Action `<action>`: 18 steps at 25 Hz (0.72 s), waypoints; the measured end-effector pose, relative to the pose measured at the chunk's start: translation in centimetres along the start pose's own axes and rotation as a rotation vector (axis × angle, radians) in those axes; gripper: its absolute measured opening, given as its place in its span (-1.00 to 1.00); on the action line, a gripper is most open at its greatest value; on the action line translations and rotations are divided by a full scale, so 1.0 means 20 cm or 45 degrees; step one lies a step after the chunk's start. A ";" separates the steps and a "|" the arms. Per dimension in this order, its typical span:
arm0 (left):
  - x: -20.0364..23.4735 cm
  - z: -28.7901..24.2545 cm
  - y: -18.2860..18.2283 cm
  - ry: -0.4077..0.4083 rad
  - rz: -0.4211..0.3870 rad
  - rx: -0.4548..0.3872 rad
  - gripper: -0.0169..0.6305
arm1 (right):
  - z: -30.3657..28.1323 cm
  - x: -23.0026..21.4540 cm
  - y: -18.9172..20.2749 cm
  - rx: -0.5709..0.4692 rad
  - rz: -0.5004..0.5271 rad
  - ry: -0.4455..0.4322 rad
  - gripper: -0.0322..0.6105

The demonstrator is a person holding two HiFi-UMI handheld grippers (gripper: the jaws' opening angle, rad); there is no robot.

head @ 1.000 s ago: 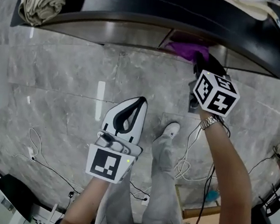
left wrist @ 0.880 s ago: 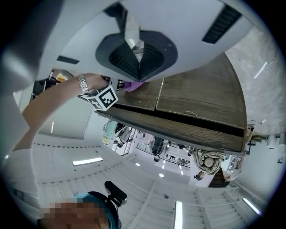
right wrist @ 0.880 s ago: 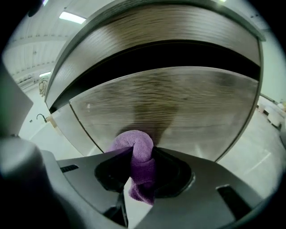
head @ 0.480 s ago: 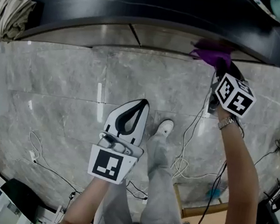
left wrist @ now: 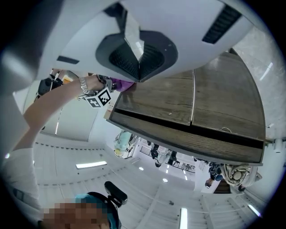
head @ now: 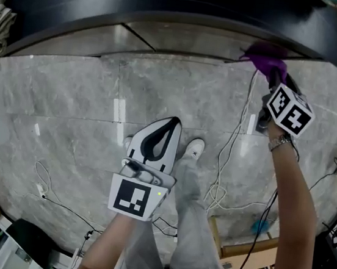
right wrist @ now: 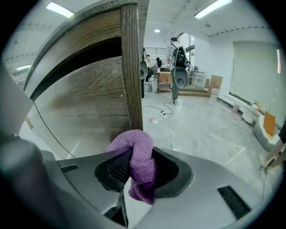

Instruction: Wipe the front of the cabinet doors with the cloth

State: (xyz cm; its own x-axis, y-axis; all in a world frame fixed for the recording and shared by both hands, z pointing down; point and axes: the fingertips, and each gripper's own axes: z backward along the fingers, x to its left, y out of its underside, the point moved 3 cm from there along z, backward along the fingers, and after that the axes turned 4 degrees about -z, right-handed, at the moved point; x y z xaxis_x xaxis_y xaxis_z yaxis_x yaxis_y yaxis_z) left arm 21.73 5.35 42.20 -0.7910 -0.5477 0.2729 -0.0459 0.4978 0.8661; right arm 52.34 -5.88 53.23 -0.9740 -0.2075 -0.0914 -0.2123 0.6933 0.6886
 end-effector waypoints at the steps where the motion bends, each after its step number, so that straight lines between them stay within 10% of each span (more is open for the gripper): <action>1: 0.00 0.00 0.01 0.007 -0.003 0.002 -0.93 | 0.01 0.00 0.02 0.007 -0.010 0.004 -0.53; 18: 0.54 0.30 -0.09 0.027 -0.046 -0.014 -0.93 | 0.01 1.24 0.45 0.189 -0.075 -0.248 -0.53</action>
State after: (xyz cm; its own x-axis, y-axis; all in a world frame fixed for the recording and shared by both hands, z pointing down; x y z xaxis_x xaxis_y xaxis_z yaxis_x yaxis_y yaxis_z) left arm 9.49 2.61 41.05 -0.7760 -0.5790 0.2500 -0.0671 0.4699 0.8801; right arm 26.32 -4.72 57.05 -0.9535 -0.1239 -0.2749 -0.2647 0.7806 0.5662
